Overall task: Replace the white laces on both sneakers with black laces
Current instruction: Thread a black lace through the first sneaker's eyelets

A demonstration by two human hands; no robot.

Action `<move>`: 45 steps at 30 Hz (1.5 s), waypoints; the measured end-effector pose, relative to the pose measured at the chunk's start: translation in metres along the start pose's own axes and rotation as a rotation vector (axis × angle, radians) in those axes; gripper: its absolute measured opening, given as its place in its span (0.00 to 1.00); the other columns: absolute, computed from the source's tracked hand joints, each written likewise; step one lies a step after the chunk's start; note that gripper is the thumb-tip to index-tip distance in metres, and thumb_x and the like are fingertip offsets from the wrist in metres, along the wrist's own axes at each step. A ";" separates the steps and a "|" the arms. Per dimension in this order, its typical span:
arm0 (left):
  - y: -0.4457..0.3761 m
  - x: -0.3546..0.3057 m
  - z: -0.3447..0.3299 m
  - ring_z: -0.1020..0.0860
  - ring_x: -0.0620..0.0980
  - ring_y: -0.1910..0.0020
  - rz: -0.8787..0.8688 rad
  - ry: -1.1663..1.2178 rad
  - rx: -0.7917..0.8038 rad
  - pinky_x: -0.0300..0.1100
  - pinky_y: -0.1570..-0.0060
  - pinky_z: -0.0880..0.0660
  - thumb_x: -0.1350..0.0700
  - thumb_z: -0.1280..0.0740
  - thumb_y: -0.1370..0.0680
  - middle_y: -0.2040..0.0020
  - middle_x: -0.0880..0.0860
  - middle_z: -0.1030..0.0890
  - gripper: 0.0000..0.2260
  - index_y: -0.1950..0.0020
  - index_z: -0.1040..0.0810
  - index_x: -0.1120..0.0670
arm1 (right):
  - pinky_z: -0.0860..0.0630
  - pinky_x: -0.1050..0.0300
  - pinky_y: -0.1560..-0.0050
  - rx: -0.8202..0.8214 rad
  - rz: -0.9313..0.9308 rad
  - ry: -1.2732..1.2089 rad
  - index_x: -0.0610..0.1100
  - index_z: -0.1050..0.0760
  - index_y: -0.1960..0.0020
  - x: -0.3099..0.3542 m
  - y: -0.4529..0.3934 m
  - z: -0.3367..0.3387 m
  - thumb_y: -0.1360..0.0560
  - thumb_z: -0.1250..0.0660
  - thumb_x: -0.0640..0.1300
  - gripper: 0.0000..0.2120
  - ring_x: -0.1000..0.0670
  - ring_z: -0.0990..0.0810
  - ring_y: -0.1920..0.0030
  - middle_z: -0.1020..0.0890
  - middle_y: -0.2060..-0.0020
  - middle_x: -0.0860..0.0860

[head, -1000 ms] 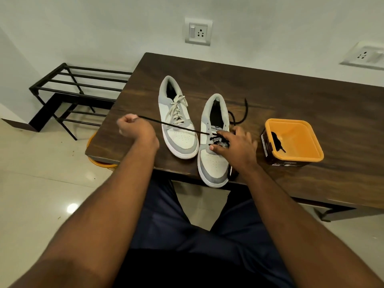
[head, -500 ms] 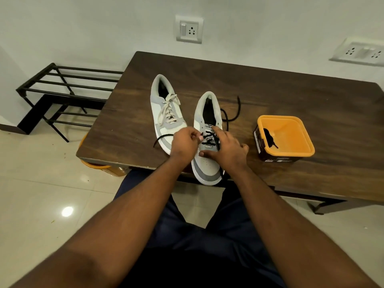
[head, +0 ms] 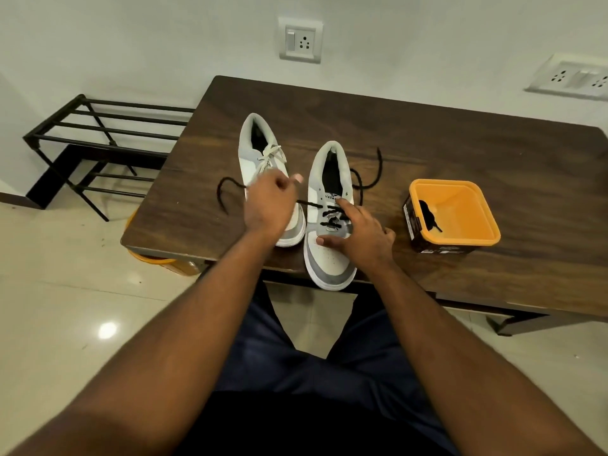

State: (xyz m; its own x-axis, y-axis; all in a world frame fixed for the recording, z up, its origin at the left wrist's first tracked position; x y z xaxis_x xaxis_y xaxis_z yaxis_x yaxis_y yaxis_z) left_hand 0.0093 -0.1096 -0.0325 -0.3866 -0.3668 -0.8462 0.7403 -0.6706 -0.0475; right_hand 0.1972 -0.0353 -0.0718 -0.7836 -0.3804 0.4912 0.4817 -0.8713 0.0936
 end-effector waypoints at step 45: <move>0.027 0.044 -0.040 0.20 0.48 0.60 0.495 0.982 -0.322 0.45 0.55 0.21 0.56 0.33 0.20 0.58 0.54 0.19 0.04 0.50 0.25 0.57 | 0.27 0.44 0.35 -0.042 -0.058 -0.537 0.48 0.25 0.33 -0.037 -0.009 -0.021 0.25 0.31 0.48 0.20 0.51 0.24 0.36 0.22 0.36 0.52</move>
State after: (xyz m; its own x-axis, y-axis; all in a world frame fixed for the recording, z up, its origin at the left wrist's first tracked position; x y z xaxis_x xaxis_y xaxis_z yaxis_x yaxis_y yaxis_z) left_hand 0.0343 -0.1176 -0.0924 0.4782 0.2124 -0.8522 0.8526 -0.3452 0.3924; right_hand 0.2139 -0.0200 -0.1087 -0.4923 -0.1289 0.8608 0.4186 -0.9021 0.1044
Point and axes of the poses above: each hand's wrist, its own y-axis away from the middle knuckle, its own z-axis out of the back of the hand, x = y × z, the point moved 7 cm from there along -y, towards the middle knuckle
